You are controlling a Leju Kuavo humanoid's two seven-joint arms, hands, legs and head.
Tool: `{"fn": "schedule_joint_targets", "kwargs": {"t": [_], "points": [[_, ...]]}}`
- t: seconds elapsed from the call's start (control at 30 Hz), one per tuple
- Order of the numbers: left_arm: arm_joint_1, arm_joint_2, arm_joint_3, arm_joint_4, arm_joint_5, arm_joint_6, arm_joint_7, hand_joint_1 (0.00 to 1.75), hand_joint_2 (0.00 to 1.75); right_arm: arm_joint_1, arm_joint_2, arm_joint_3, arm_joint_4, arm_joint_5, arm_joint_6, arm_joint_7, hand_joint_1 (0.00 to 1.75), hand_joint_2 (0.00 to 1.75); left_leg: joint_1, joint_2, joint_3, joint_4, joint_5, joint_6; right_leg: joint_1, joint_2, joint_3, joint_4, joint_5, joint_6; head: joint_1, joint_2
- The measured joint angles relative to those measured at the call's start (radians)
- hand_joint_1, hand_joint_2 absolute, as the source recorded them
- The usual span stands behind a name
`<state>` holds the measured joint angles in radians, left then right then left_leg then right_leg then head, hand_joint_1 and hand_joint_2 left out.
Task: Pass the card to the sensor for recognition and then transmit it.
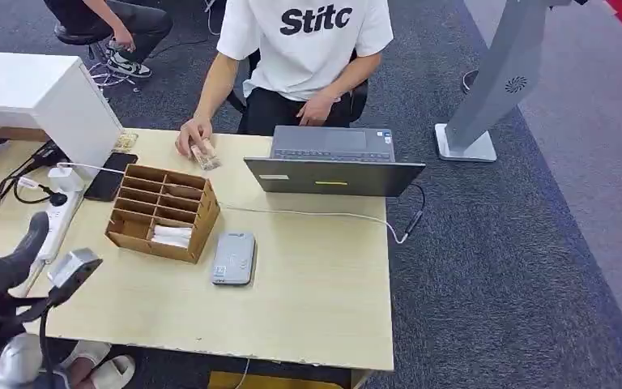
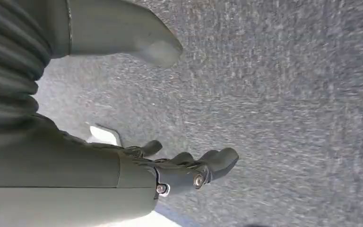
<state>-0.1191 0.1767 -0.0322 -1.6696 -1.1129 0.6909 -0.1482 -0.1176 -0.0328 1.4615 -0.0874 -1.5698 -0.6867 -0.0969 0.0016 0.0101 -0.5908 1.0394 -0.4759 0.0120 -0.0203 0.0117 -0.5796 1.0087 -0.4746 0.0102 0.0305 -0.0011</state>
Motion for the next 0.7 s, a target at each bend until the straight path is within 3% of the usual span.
{"fn": "schedule_joint_targets", "kwargs": {"t": [0.07,0.23,0.3,0.4,0.5,0.57,0.63,0.7], "points": [[0.082,-0.037,0.059,-0.050,0.054,0.000,-0.058,0.00,1.75,0.001,0.004,-0.012,0.005,0.000,0.000,0.000,0.00,1.75,0.000,-0.002,-0.002,0.000,0.000,0.000,0.000,-0.002,0.000,0.000,-0.001,0.000,0.002,0.000],[0.266,-0.163,0.264,-0.156,0.392,0.000,-0.285,0.00,1.75,0.004,0.017,-0.054,0.023,0.000,0.000,-0.022,0.00,1.75,0.000,-0.002,-0.001,0.000,-0.002,-0.001,0.000,-0.001,0.000,0.000,-0.002,0.000,0.002,0.000],[0.326,-0.207,0.362,-0.173,0.502,-0.010,-0.335,0.00,1.75,0.004,0.020,-0.073,0.033,0.000,0.000,-0.036,0.00,1.75,0.000,-0.002,-0.001,0.000,-0.003,-0.001,0.000,-0.001,0.000,0.000,-0.003,0.000,0.001,0.000],[0.384,-0.281,0.539,-0.198,0.668,-0.086,-0.398,0.00,1.75,0.005,0.024,-0.097,0.052,0.000,0.000,-0.034,0.00,1.75,0.000,-0.003,-0.001,0.000,-0.003,-0.001,0.000,-0.003,0.000,0.000,-0.004,0.000,0.001,0.000],[0.369,-0.363,0.748,-0.183,0.704,-0.171,-0.413,0.00,1.75,0.005,0.028,-0.106,0.061,0.000,0.000,-0.038,0.00,1.75,0.000,-0.005,-0.002,0.000,-0.002,-0.001,0.000,-0.006,0.001,0.000,-0.004,0.000,0.001,0.000],[0.324,-0.403,0.904,-0.114,0.705,-0.193,-0.392,0.00,1.75,0.004,0.030,-0.108,0.060,0.000,0.000,-0.049,0.00,1.75,0.000,-0.005,-0.002,-0.001,-0.003,-0.001,0.000,-0.006,0.002,0.000,-0.004,0.000,0.001,0.000],[0.262,-0.407,1.044,0.038,0.731,-0.200,-0.305,0.00,1.75,0.003,0.032,-0.109,0.060,0.002,0.000,-0.066,0.00,1.75,0.000,-0.005,-0.001,-0.001,-0.002,-0.001,0.000,-0.006,0.002,0.000,-0.004,0.000,0.003,0.000],[0.202,-0.389,1.180,0.229,0.795,-0.209,-0.262,0.00,1.75,0.001,0.035,-0.108,0.060,0.013,0.000,-0.064,0.00,1.75,0.000,-0.004,0.001,-0.001,-0.002,-0.001,0.000,-0.005,0.003,0.000,-0.004,-0.001,-0.001,0.000]]}}
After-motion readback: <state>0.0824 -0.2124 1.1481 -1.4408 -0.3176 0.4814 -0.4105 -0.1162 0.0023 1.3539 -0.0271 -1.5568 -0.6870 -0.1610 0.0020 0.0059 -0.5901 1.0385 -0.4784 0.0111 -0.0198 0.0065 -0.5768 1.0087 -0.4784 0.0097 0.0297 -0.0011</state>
